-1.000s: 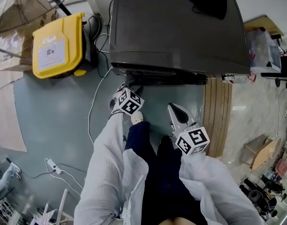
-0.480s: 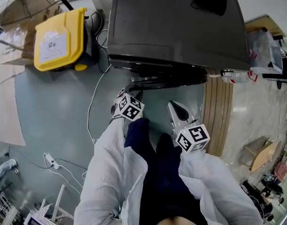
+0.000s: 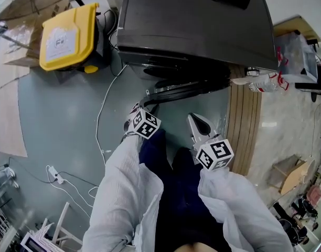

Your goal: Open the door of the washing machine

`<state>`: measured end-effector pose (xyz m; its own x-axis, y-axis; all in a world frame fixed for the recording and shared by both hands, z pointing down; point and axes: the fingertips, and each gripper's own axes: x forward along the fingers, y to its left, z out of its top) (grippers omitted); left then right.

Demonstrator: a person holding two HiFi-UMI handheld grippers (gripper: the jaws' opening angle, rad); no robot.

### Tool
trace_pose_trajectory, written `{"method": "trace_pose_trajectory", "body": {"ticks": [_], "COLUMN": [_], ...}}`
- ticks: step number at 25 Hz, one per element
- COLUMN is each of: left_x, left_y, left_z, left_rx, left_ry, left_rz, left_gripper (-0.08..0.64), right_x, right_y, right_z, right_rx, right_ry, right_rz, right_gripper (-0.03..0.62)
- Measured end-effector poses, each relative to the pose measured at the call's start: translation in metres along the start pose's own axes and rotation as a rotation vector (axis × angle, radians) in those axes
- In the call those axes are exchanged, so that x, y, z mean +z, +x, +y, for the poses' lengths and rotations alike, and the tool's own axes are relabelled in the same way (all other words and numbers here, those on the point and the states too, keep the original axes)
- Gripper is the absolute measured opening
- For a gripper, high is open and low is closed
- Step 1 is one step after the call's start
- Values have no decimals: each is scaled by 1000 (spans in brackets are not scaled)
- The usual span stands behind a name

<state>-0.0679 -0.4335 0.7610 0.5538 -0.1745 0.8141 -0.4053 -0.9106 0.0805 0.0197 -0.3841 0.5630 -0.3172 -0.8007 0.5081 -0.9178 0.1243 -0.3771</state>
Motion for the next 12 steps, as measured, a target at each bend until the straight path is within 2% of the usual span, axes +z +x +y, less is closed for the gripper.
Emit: {"method": "trace_pose_trajectory", "body": {"ticks": [12], "left_x": [-23], "left_y": [-7], "left_z": [-52], "left_rx": [32], "left_ry": [-33], "left_rz": [30], "left_gripper": [100], "right_x": [-32], "right_y": [-47], "right_z": [-14], "right_rx": [14], "right_ry": [2], "right_rz": [1], "right_gripper": [11]}}
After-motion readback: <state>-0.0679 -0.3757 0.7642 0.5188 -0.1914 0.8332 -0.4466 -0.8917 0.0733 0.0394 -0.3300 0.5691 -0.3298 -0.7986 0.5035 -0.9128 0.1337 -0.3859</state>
